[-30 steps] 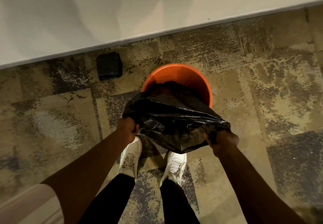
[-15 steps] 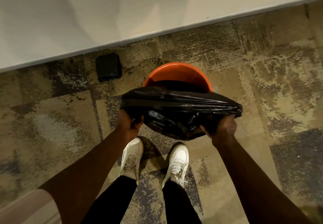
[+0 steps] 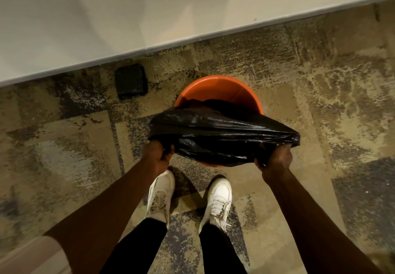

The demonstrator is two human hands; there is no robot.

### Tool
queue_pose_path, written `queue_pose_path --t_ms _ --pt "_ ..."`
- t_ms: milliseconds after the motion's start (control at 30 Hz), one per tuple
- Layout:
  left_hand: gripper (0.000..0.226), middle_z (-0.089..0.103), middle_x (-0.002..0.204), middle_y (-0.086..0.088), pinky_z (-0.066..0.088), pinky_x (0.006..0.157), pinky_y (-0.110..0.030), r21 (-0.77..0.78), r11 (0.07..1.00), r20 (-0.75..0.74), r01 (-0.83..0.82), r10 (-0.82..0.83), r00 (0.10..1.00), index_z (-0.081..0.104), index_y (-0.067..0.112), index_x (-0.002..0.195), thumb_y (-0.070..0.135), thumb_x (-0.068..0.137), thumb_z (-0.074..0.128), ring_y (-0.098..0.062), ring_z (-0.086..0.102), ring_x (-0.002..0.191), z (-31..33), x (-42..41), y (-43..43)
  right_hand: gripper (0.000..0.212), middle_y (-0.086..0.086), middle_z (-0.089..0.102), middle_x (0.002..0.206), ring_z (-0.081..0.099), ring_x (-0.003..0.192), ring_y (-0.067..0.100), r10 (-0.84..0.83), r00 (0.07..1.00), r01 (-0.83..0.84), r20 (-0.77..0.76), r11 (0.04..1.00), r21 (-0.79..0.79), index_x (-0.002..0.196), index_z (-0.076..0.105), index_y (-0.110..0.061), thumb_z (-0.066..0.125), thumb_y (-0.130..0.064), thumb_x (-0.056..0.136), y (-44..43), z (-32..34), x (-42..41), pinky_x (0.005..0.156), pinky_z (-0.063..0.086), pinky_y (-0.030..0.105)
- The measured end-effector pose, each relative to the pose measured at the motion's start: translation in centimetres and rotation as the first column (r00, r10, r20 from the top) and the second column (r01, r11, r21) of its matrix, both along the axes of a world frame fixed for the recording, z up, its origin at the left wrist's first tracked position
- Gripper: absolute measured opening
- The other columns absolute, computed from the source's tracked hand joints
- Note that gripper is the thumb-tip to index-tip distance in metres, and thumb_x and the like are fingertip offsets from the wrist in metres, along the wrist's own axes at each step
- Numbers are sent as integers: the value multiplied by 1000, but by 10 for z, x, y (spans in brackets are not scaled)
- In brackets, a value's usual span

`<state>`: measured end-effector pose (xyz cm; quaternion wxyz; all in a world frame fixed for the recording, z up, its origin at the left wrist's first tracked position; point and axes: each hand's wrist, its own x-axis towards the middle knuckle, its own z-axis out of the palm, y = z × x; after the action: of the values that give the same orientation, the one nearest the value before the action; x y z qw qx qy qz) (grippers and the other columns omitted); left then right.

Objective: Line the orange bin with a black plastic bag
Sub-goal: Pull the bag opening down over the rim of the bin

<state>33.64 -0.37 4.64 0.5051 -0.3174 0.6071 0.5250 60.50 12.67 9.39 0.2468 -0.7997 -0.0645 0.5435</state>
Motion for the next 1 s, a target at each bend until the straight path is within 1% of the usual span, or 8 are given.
queue_pose_path --t_ms 167,233,367,533,600,733,900,1000 --pt "28 74 103 -4 52 47 -22 4 989 -58 149 -148 987 69 18 124 33 108 51 -18 66 80 -11 -4 -15 43 6 68 109 64 101 29 18 1000 -19 -10 997 -78 111 64 -24 44 -62 103 -19 -17 9 69 54 39" --pt "30 77 97 -2 51 49 -23 28 984 -68 176 -174 982 72 23 118 37 107 48 -18 68 76 -13 -4 -20 45 7 70 106 66 99 29 15 1000 -16 -9 995 -93 112 66 -23 44 -61 102 -26 -23 12 70 54 39" --pt "28 74 107 -7 55 52 -27 36 986 -88 160 -157 984 73 23 115 33 107 48 -25 67 86 -18 -5 -22 43 9 77 97 71 95 29 -1 1000 1 -3 998 -68 95 69 -22 43 -55 104 -27 -32 12 73 55 40" --pt "27 72 120 -11 59 70 -35 40 989 -151 143 -135 979 70 18 121 26 109 48 -28 68 102 -18 -7 -3 43 7 71 104 70 94 28 -35 999 35 8 999 7 110 65 -20 44 -57 106 -7 -39 12 71 58 42" --pt "24 71 123 -15 59 71 -37 -41 982 -232 186 -190 954 68 11 123 17 108 51 -30 68 104 -19 -14 10 37 7 71 100 70 90 26 -16 998 12 68 999 51 103 65 -17 52 -51 105 6 -39 12 71 60 43" --pt "21 75 102 -15 63 58 -34 -230 918 -415 324 -394 820 71 3 108 -3 97 55 -28 74 87 -16 -35 28 17 16 71 86 68 83 28 141 967 -166 210 981 104 76 64 -9 67 -10 93 34 -42 18 70 56 39" --pt "9 70 96 -18 58 71 -44 -573 699 -493 429 -711 501 71 5 98 5 93 64 -30 64 81 -20 -57 48 23 12 62 76 60 61 23 202 957 -221 209 973 70 70 61 -6 67 7 87 71 -46 23 45 51 23" --pt "11 74 97 -19 59 75 -44 -555 708 -475 436 -700 533 75 5 99 7 94 66 -32 67 82 -17 -66 61 18 10 73 79 69 59 20 183 972 -195 151 978 72 75 76 -8 77 7 85 89 -49 17 49 56 24"
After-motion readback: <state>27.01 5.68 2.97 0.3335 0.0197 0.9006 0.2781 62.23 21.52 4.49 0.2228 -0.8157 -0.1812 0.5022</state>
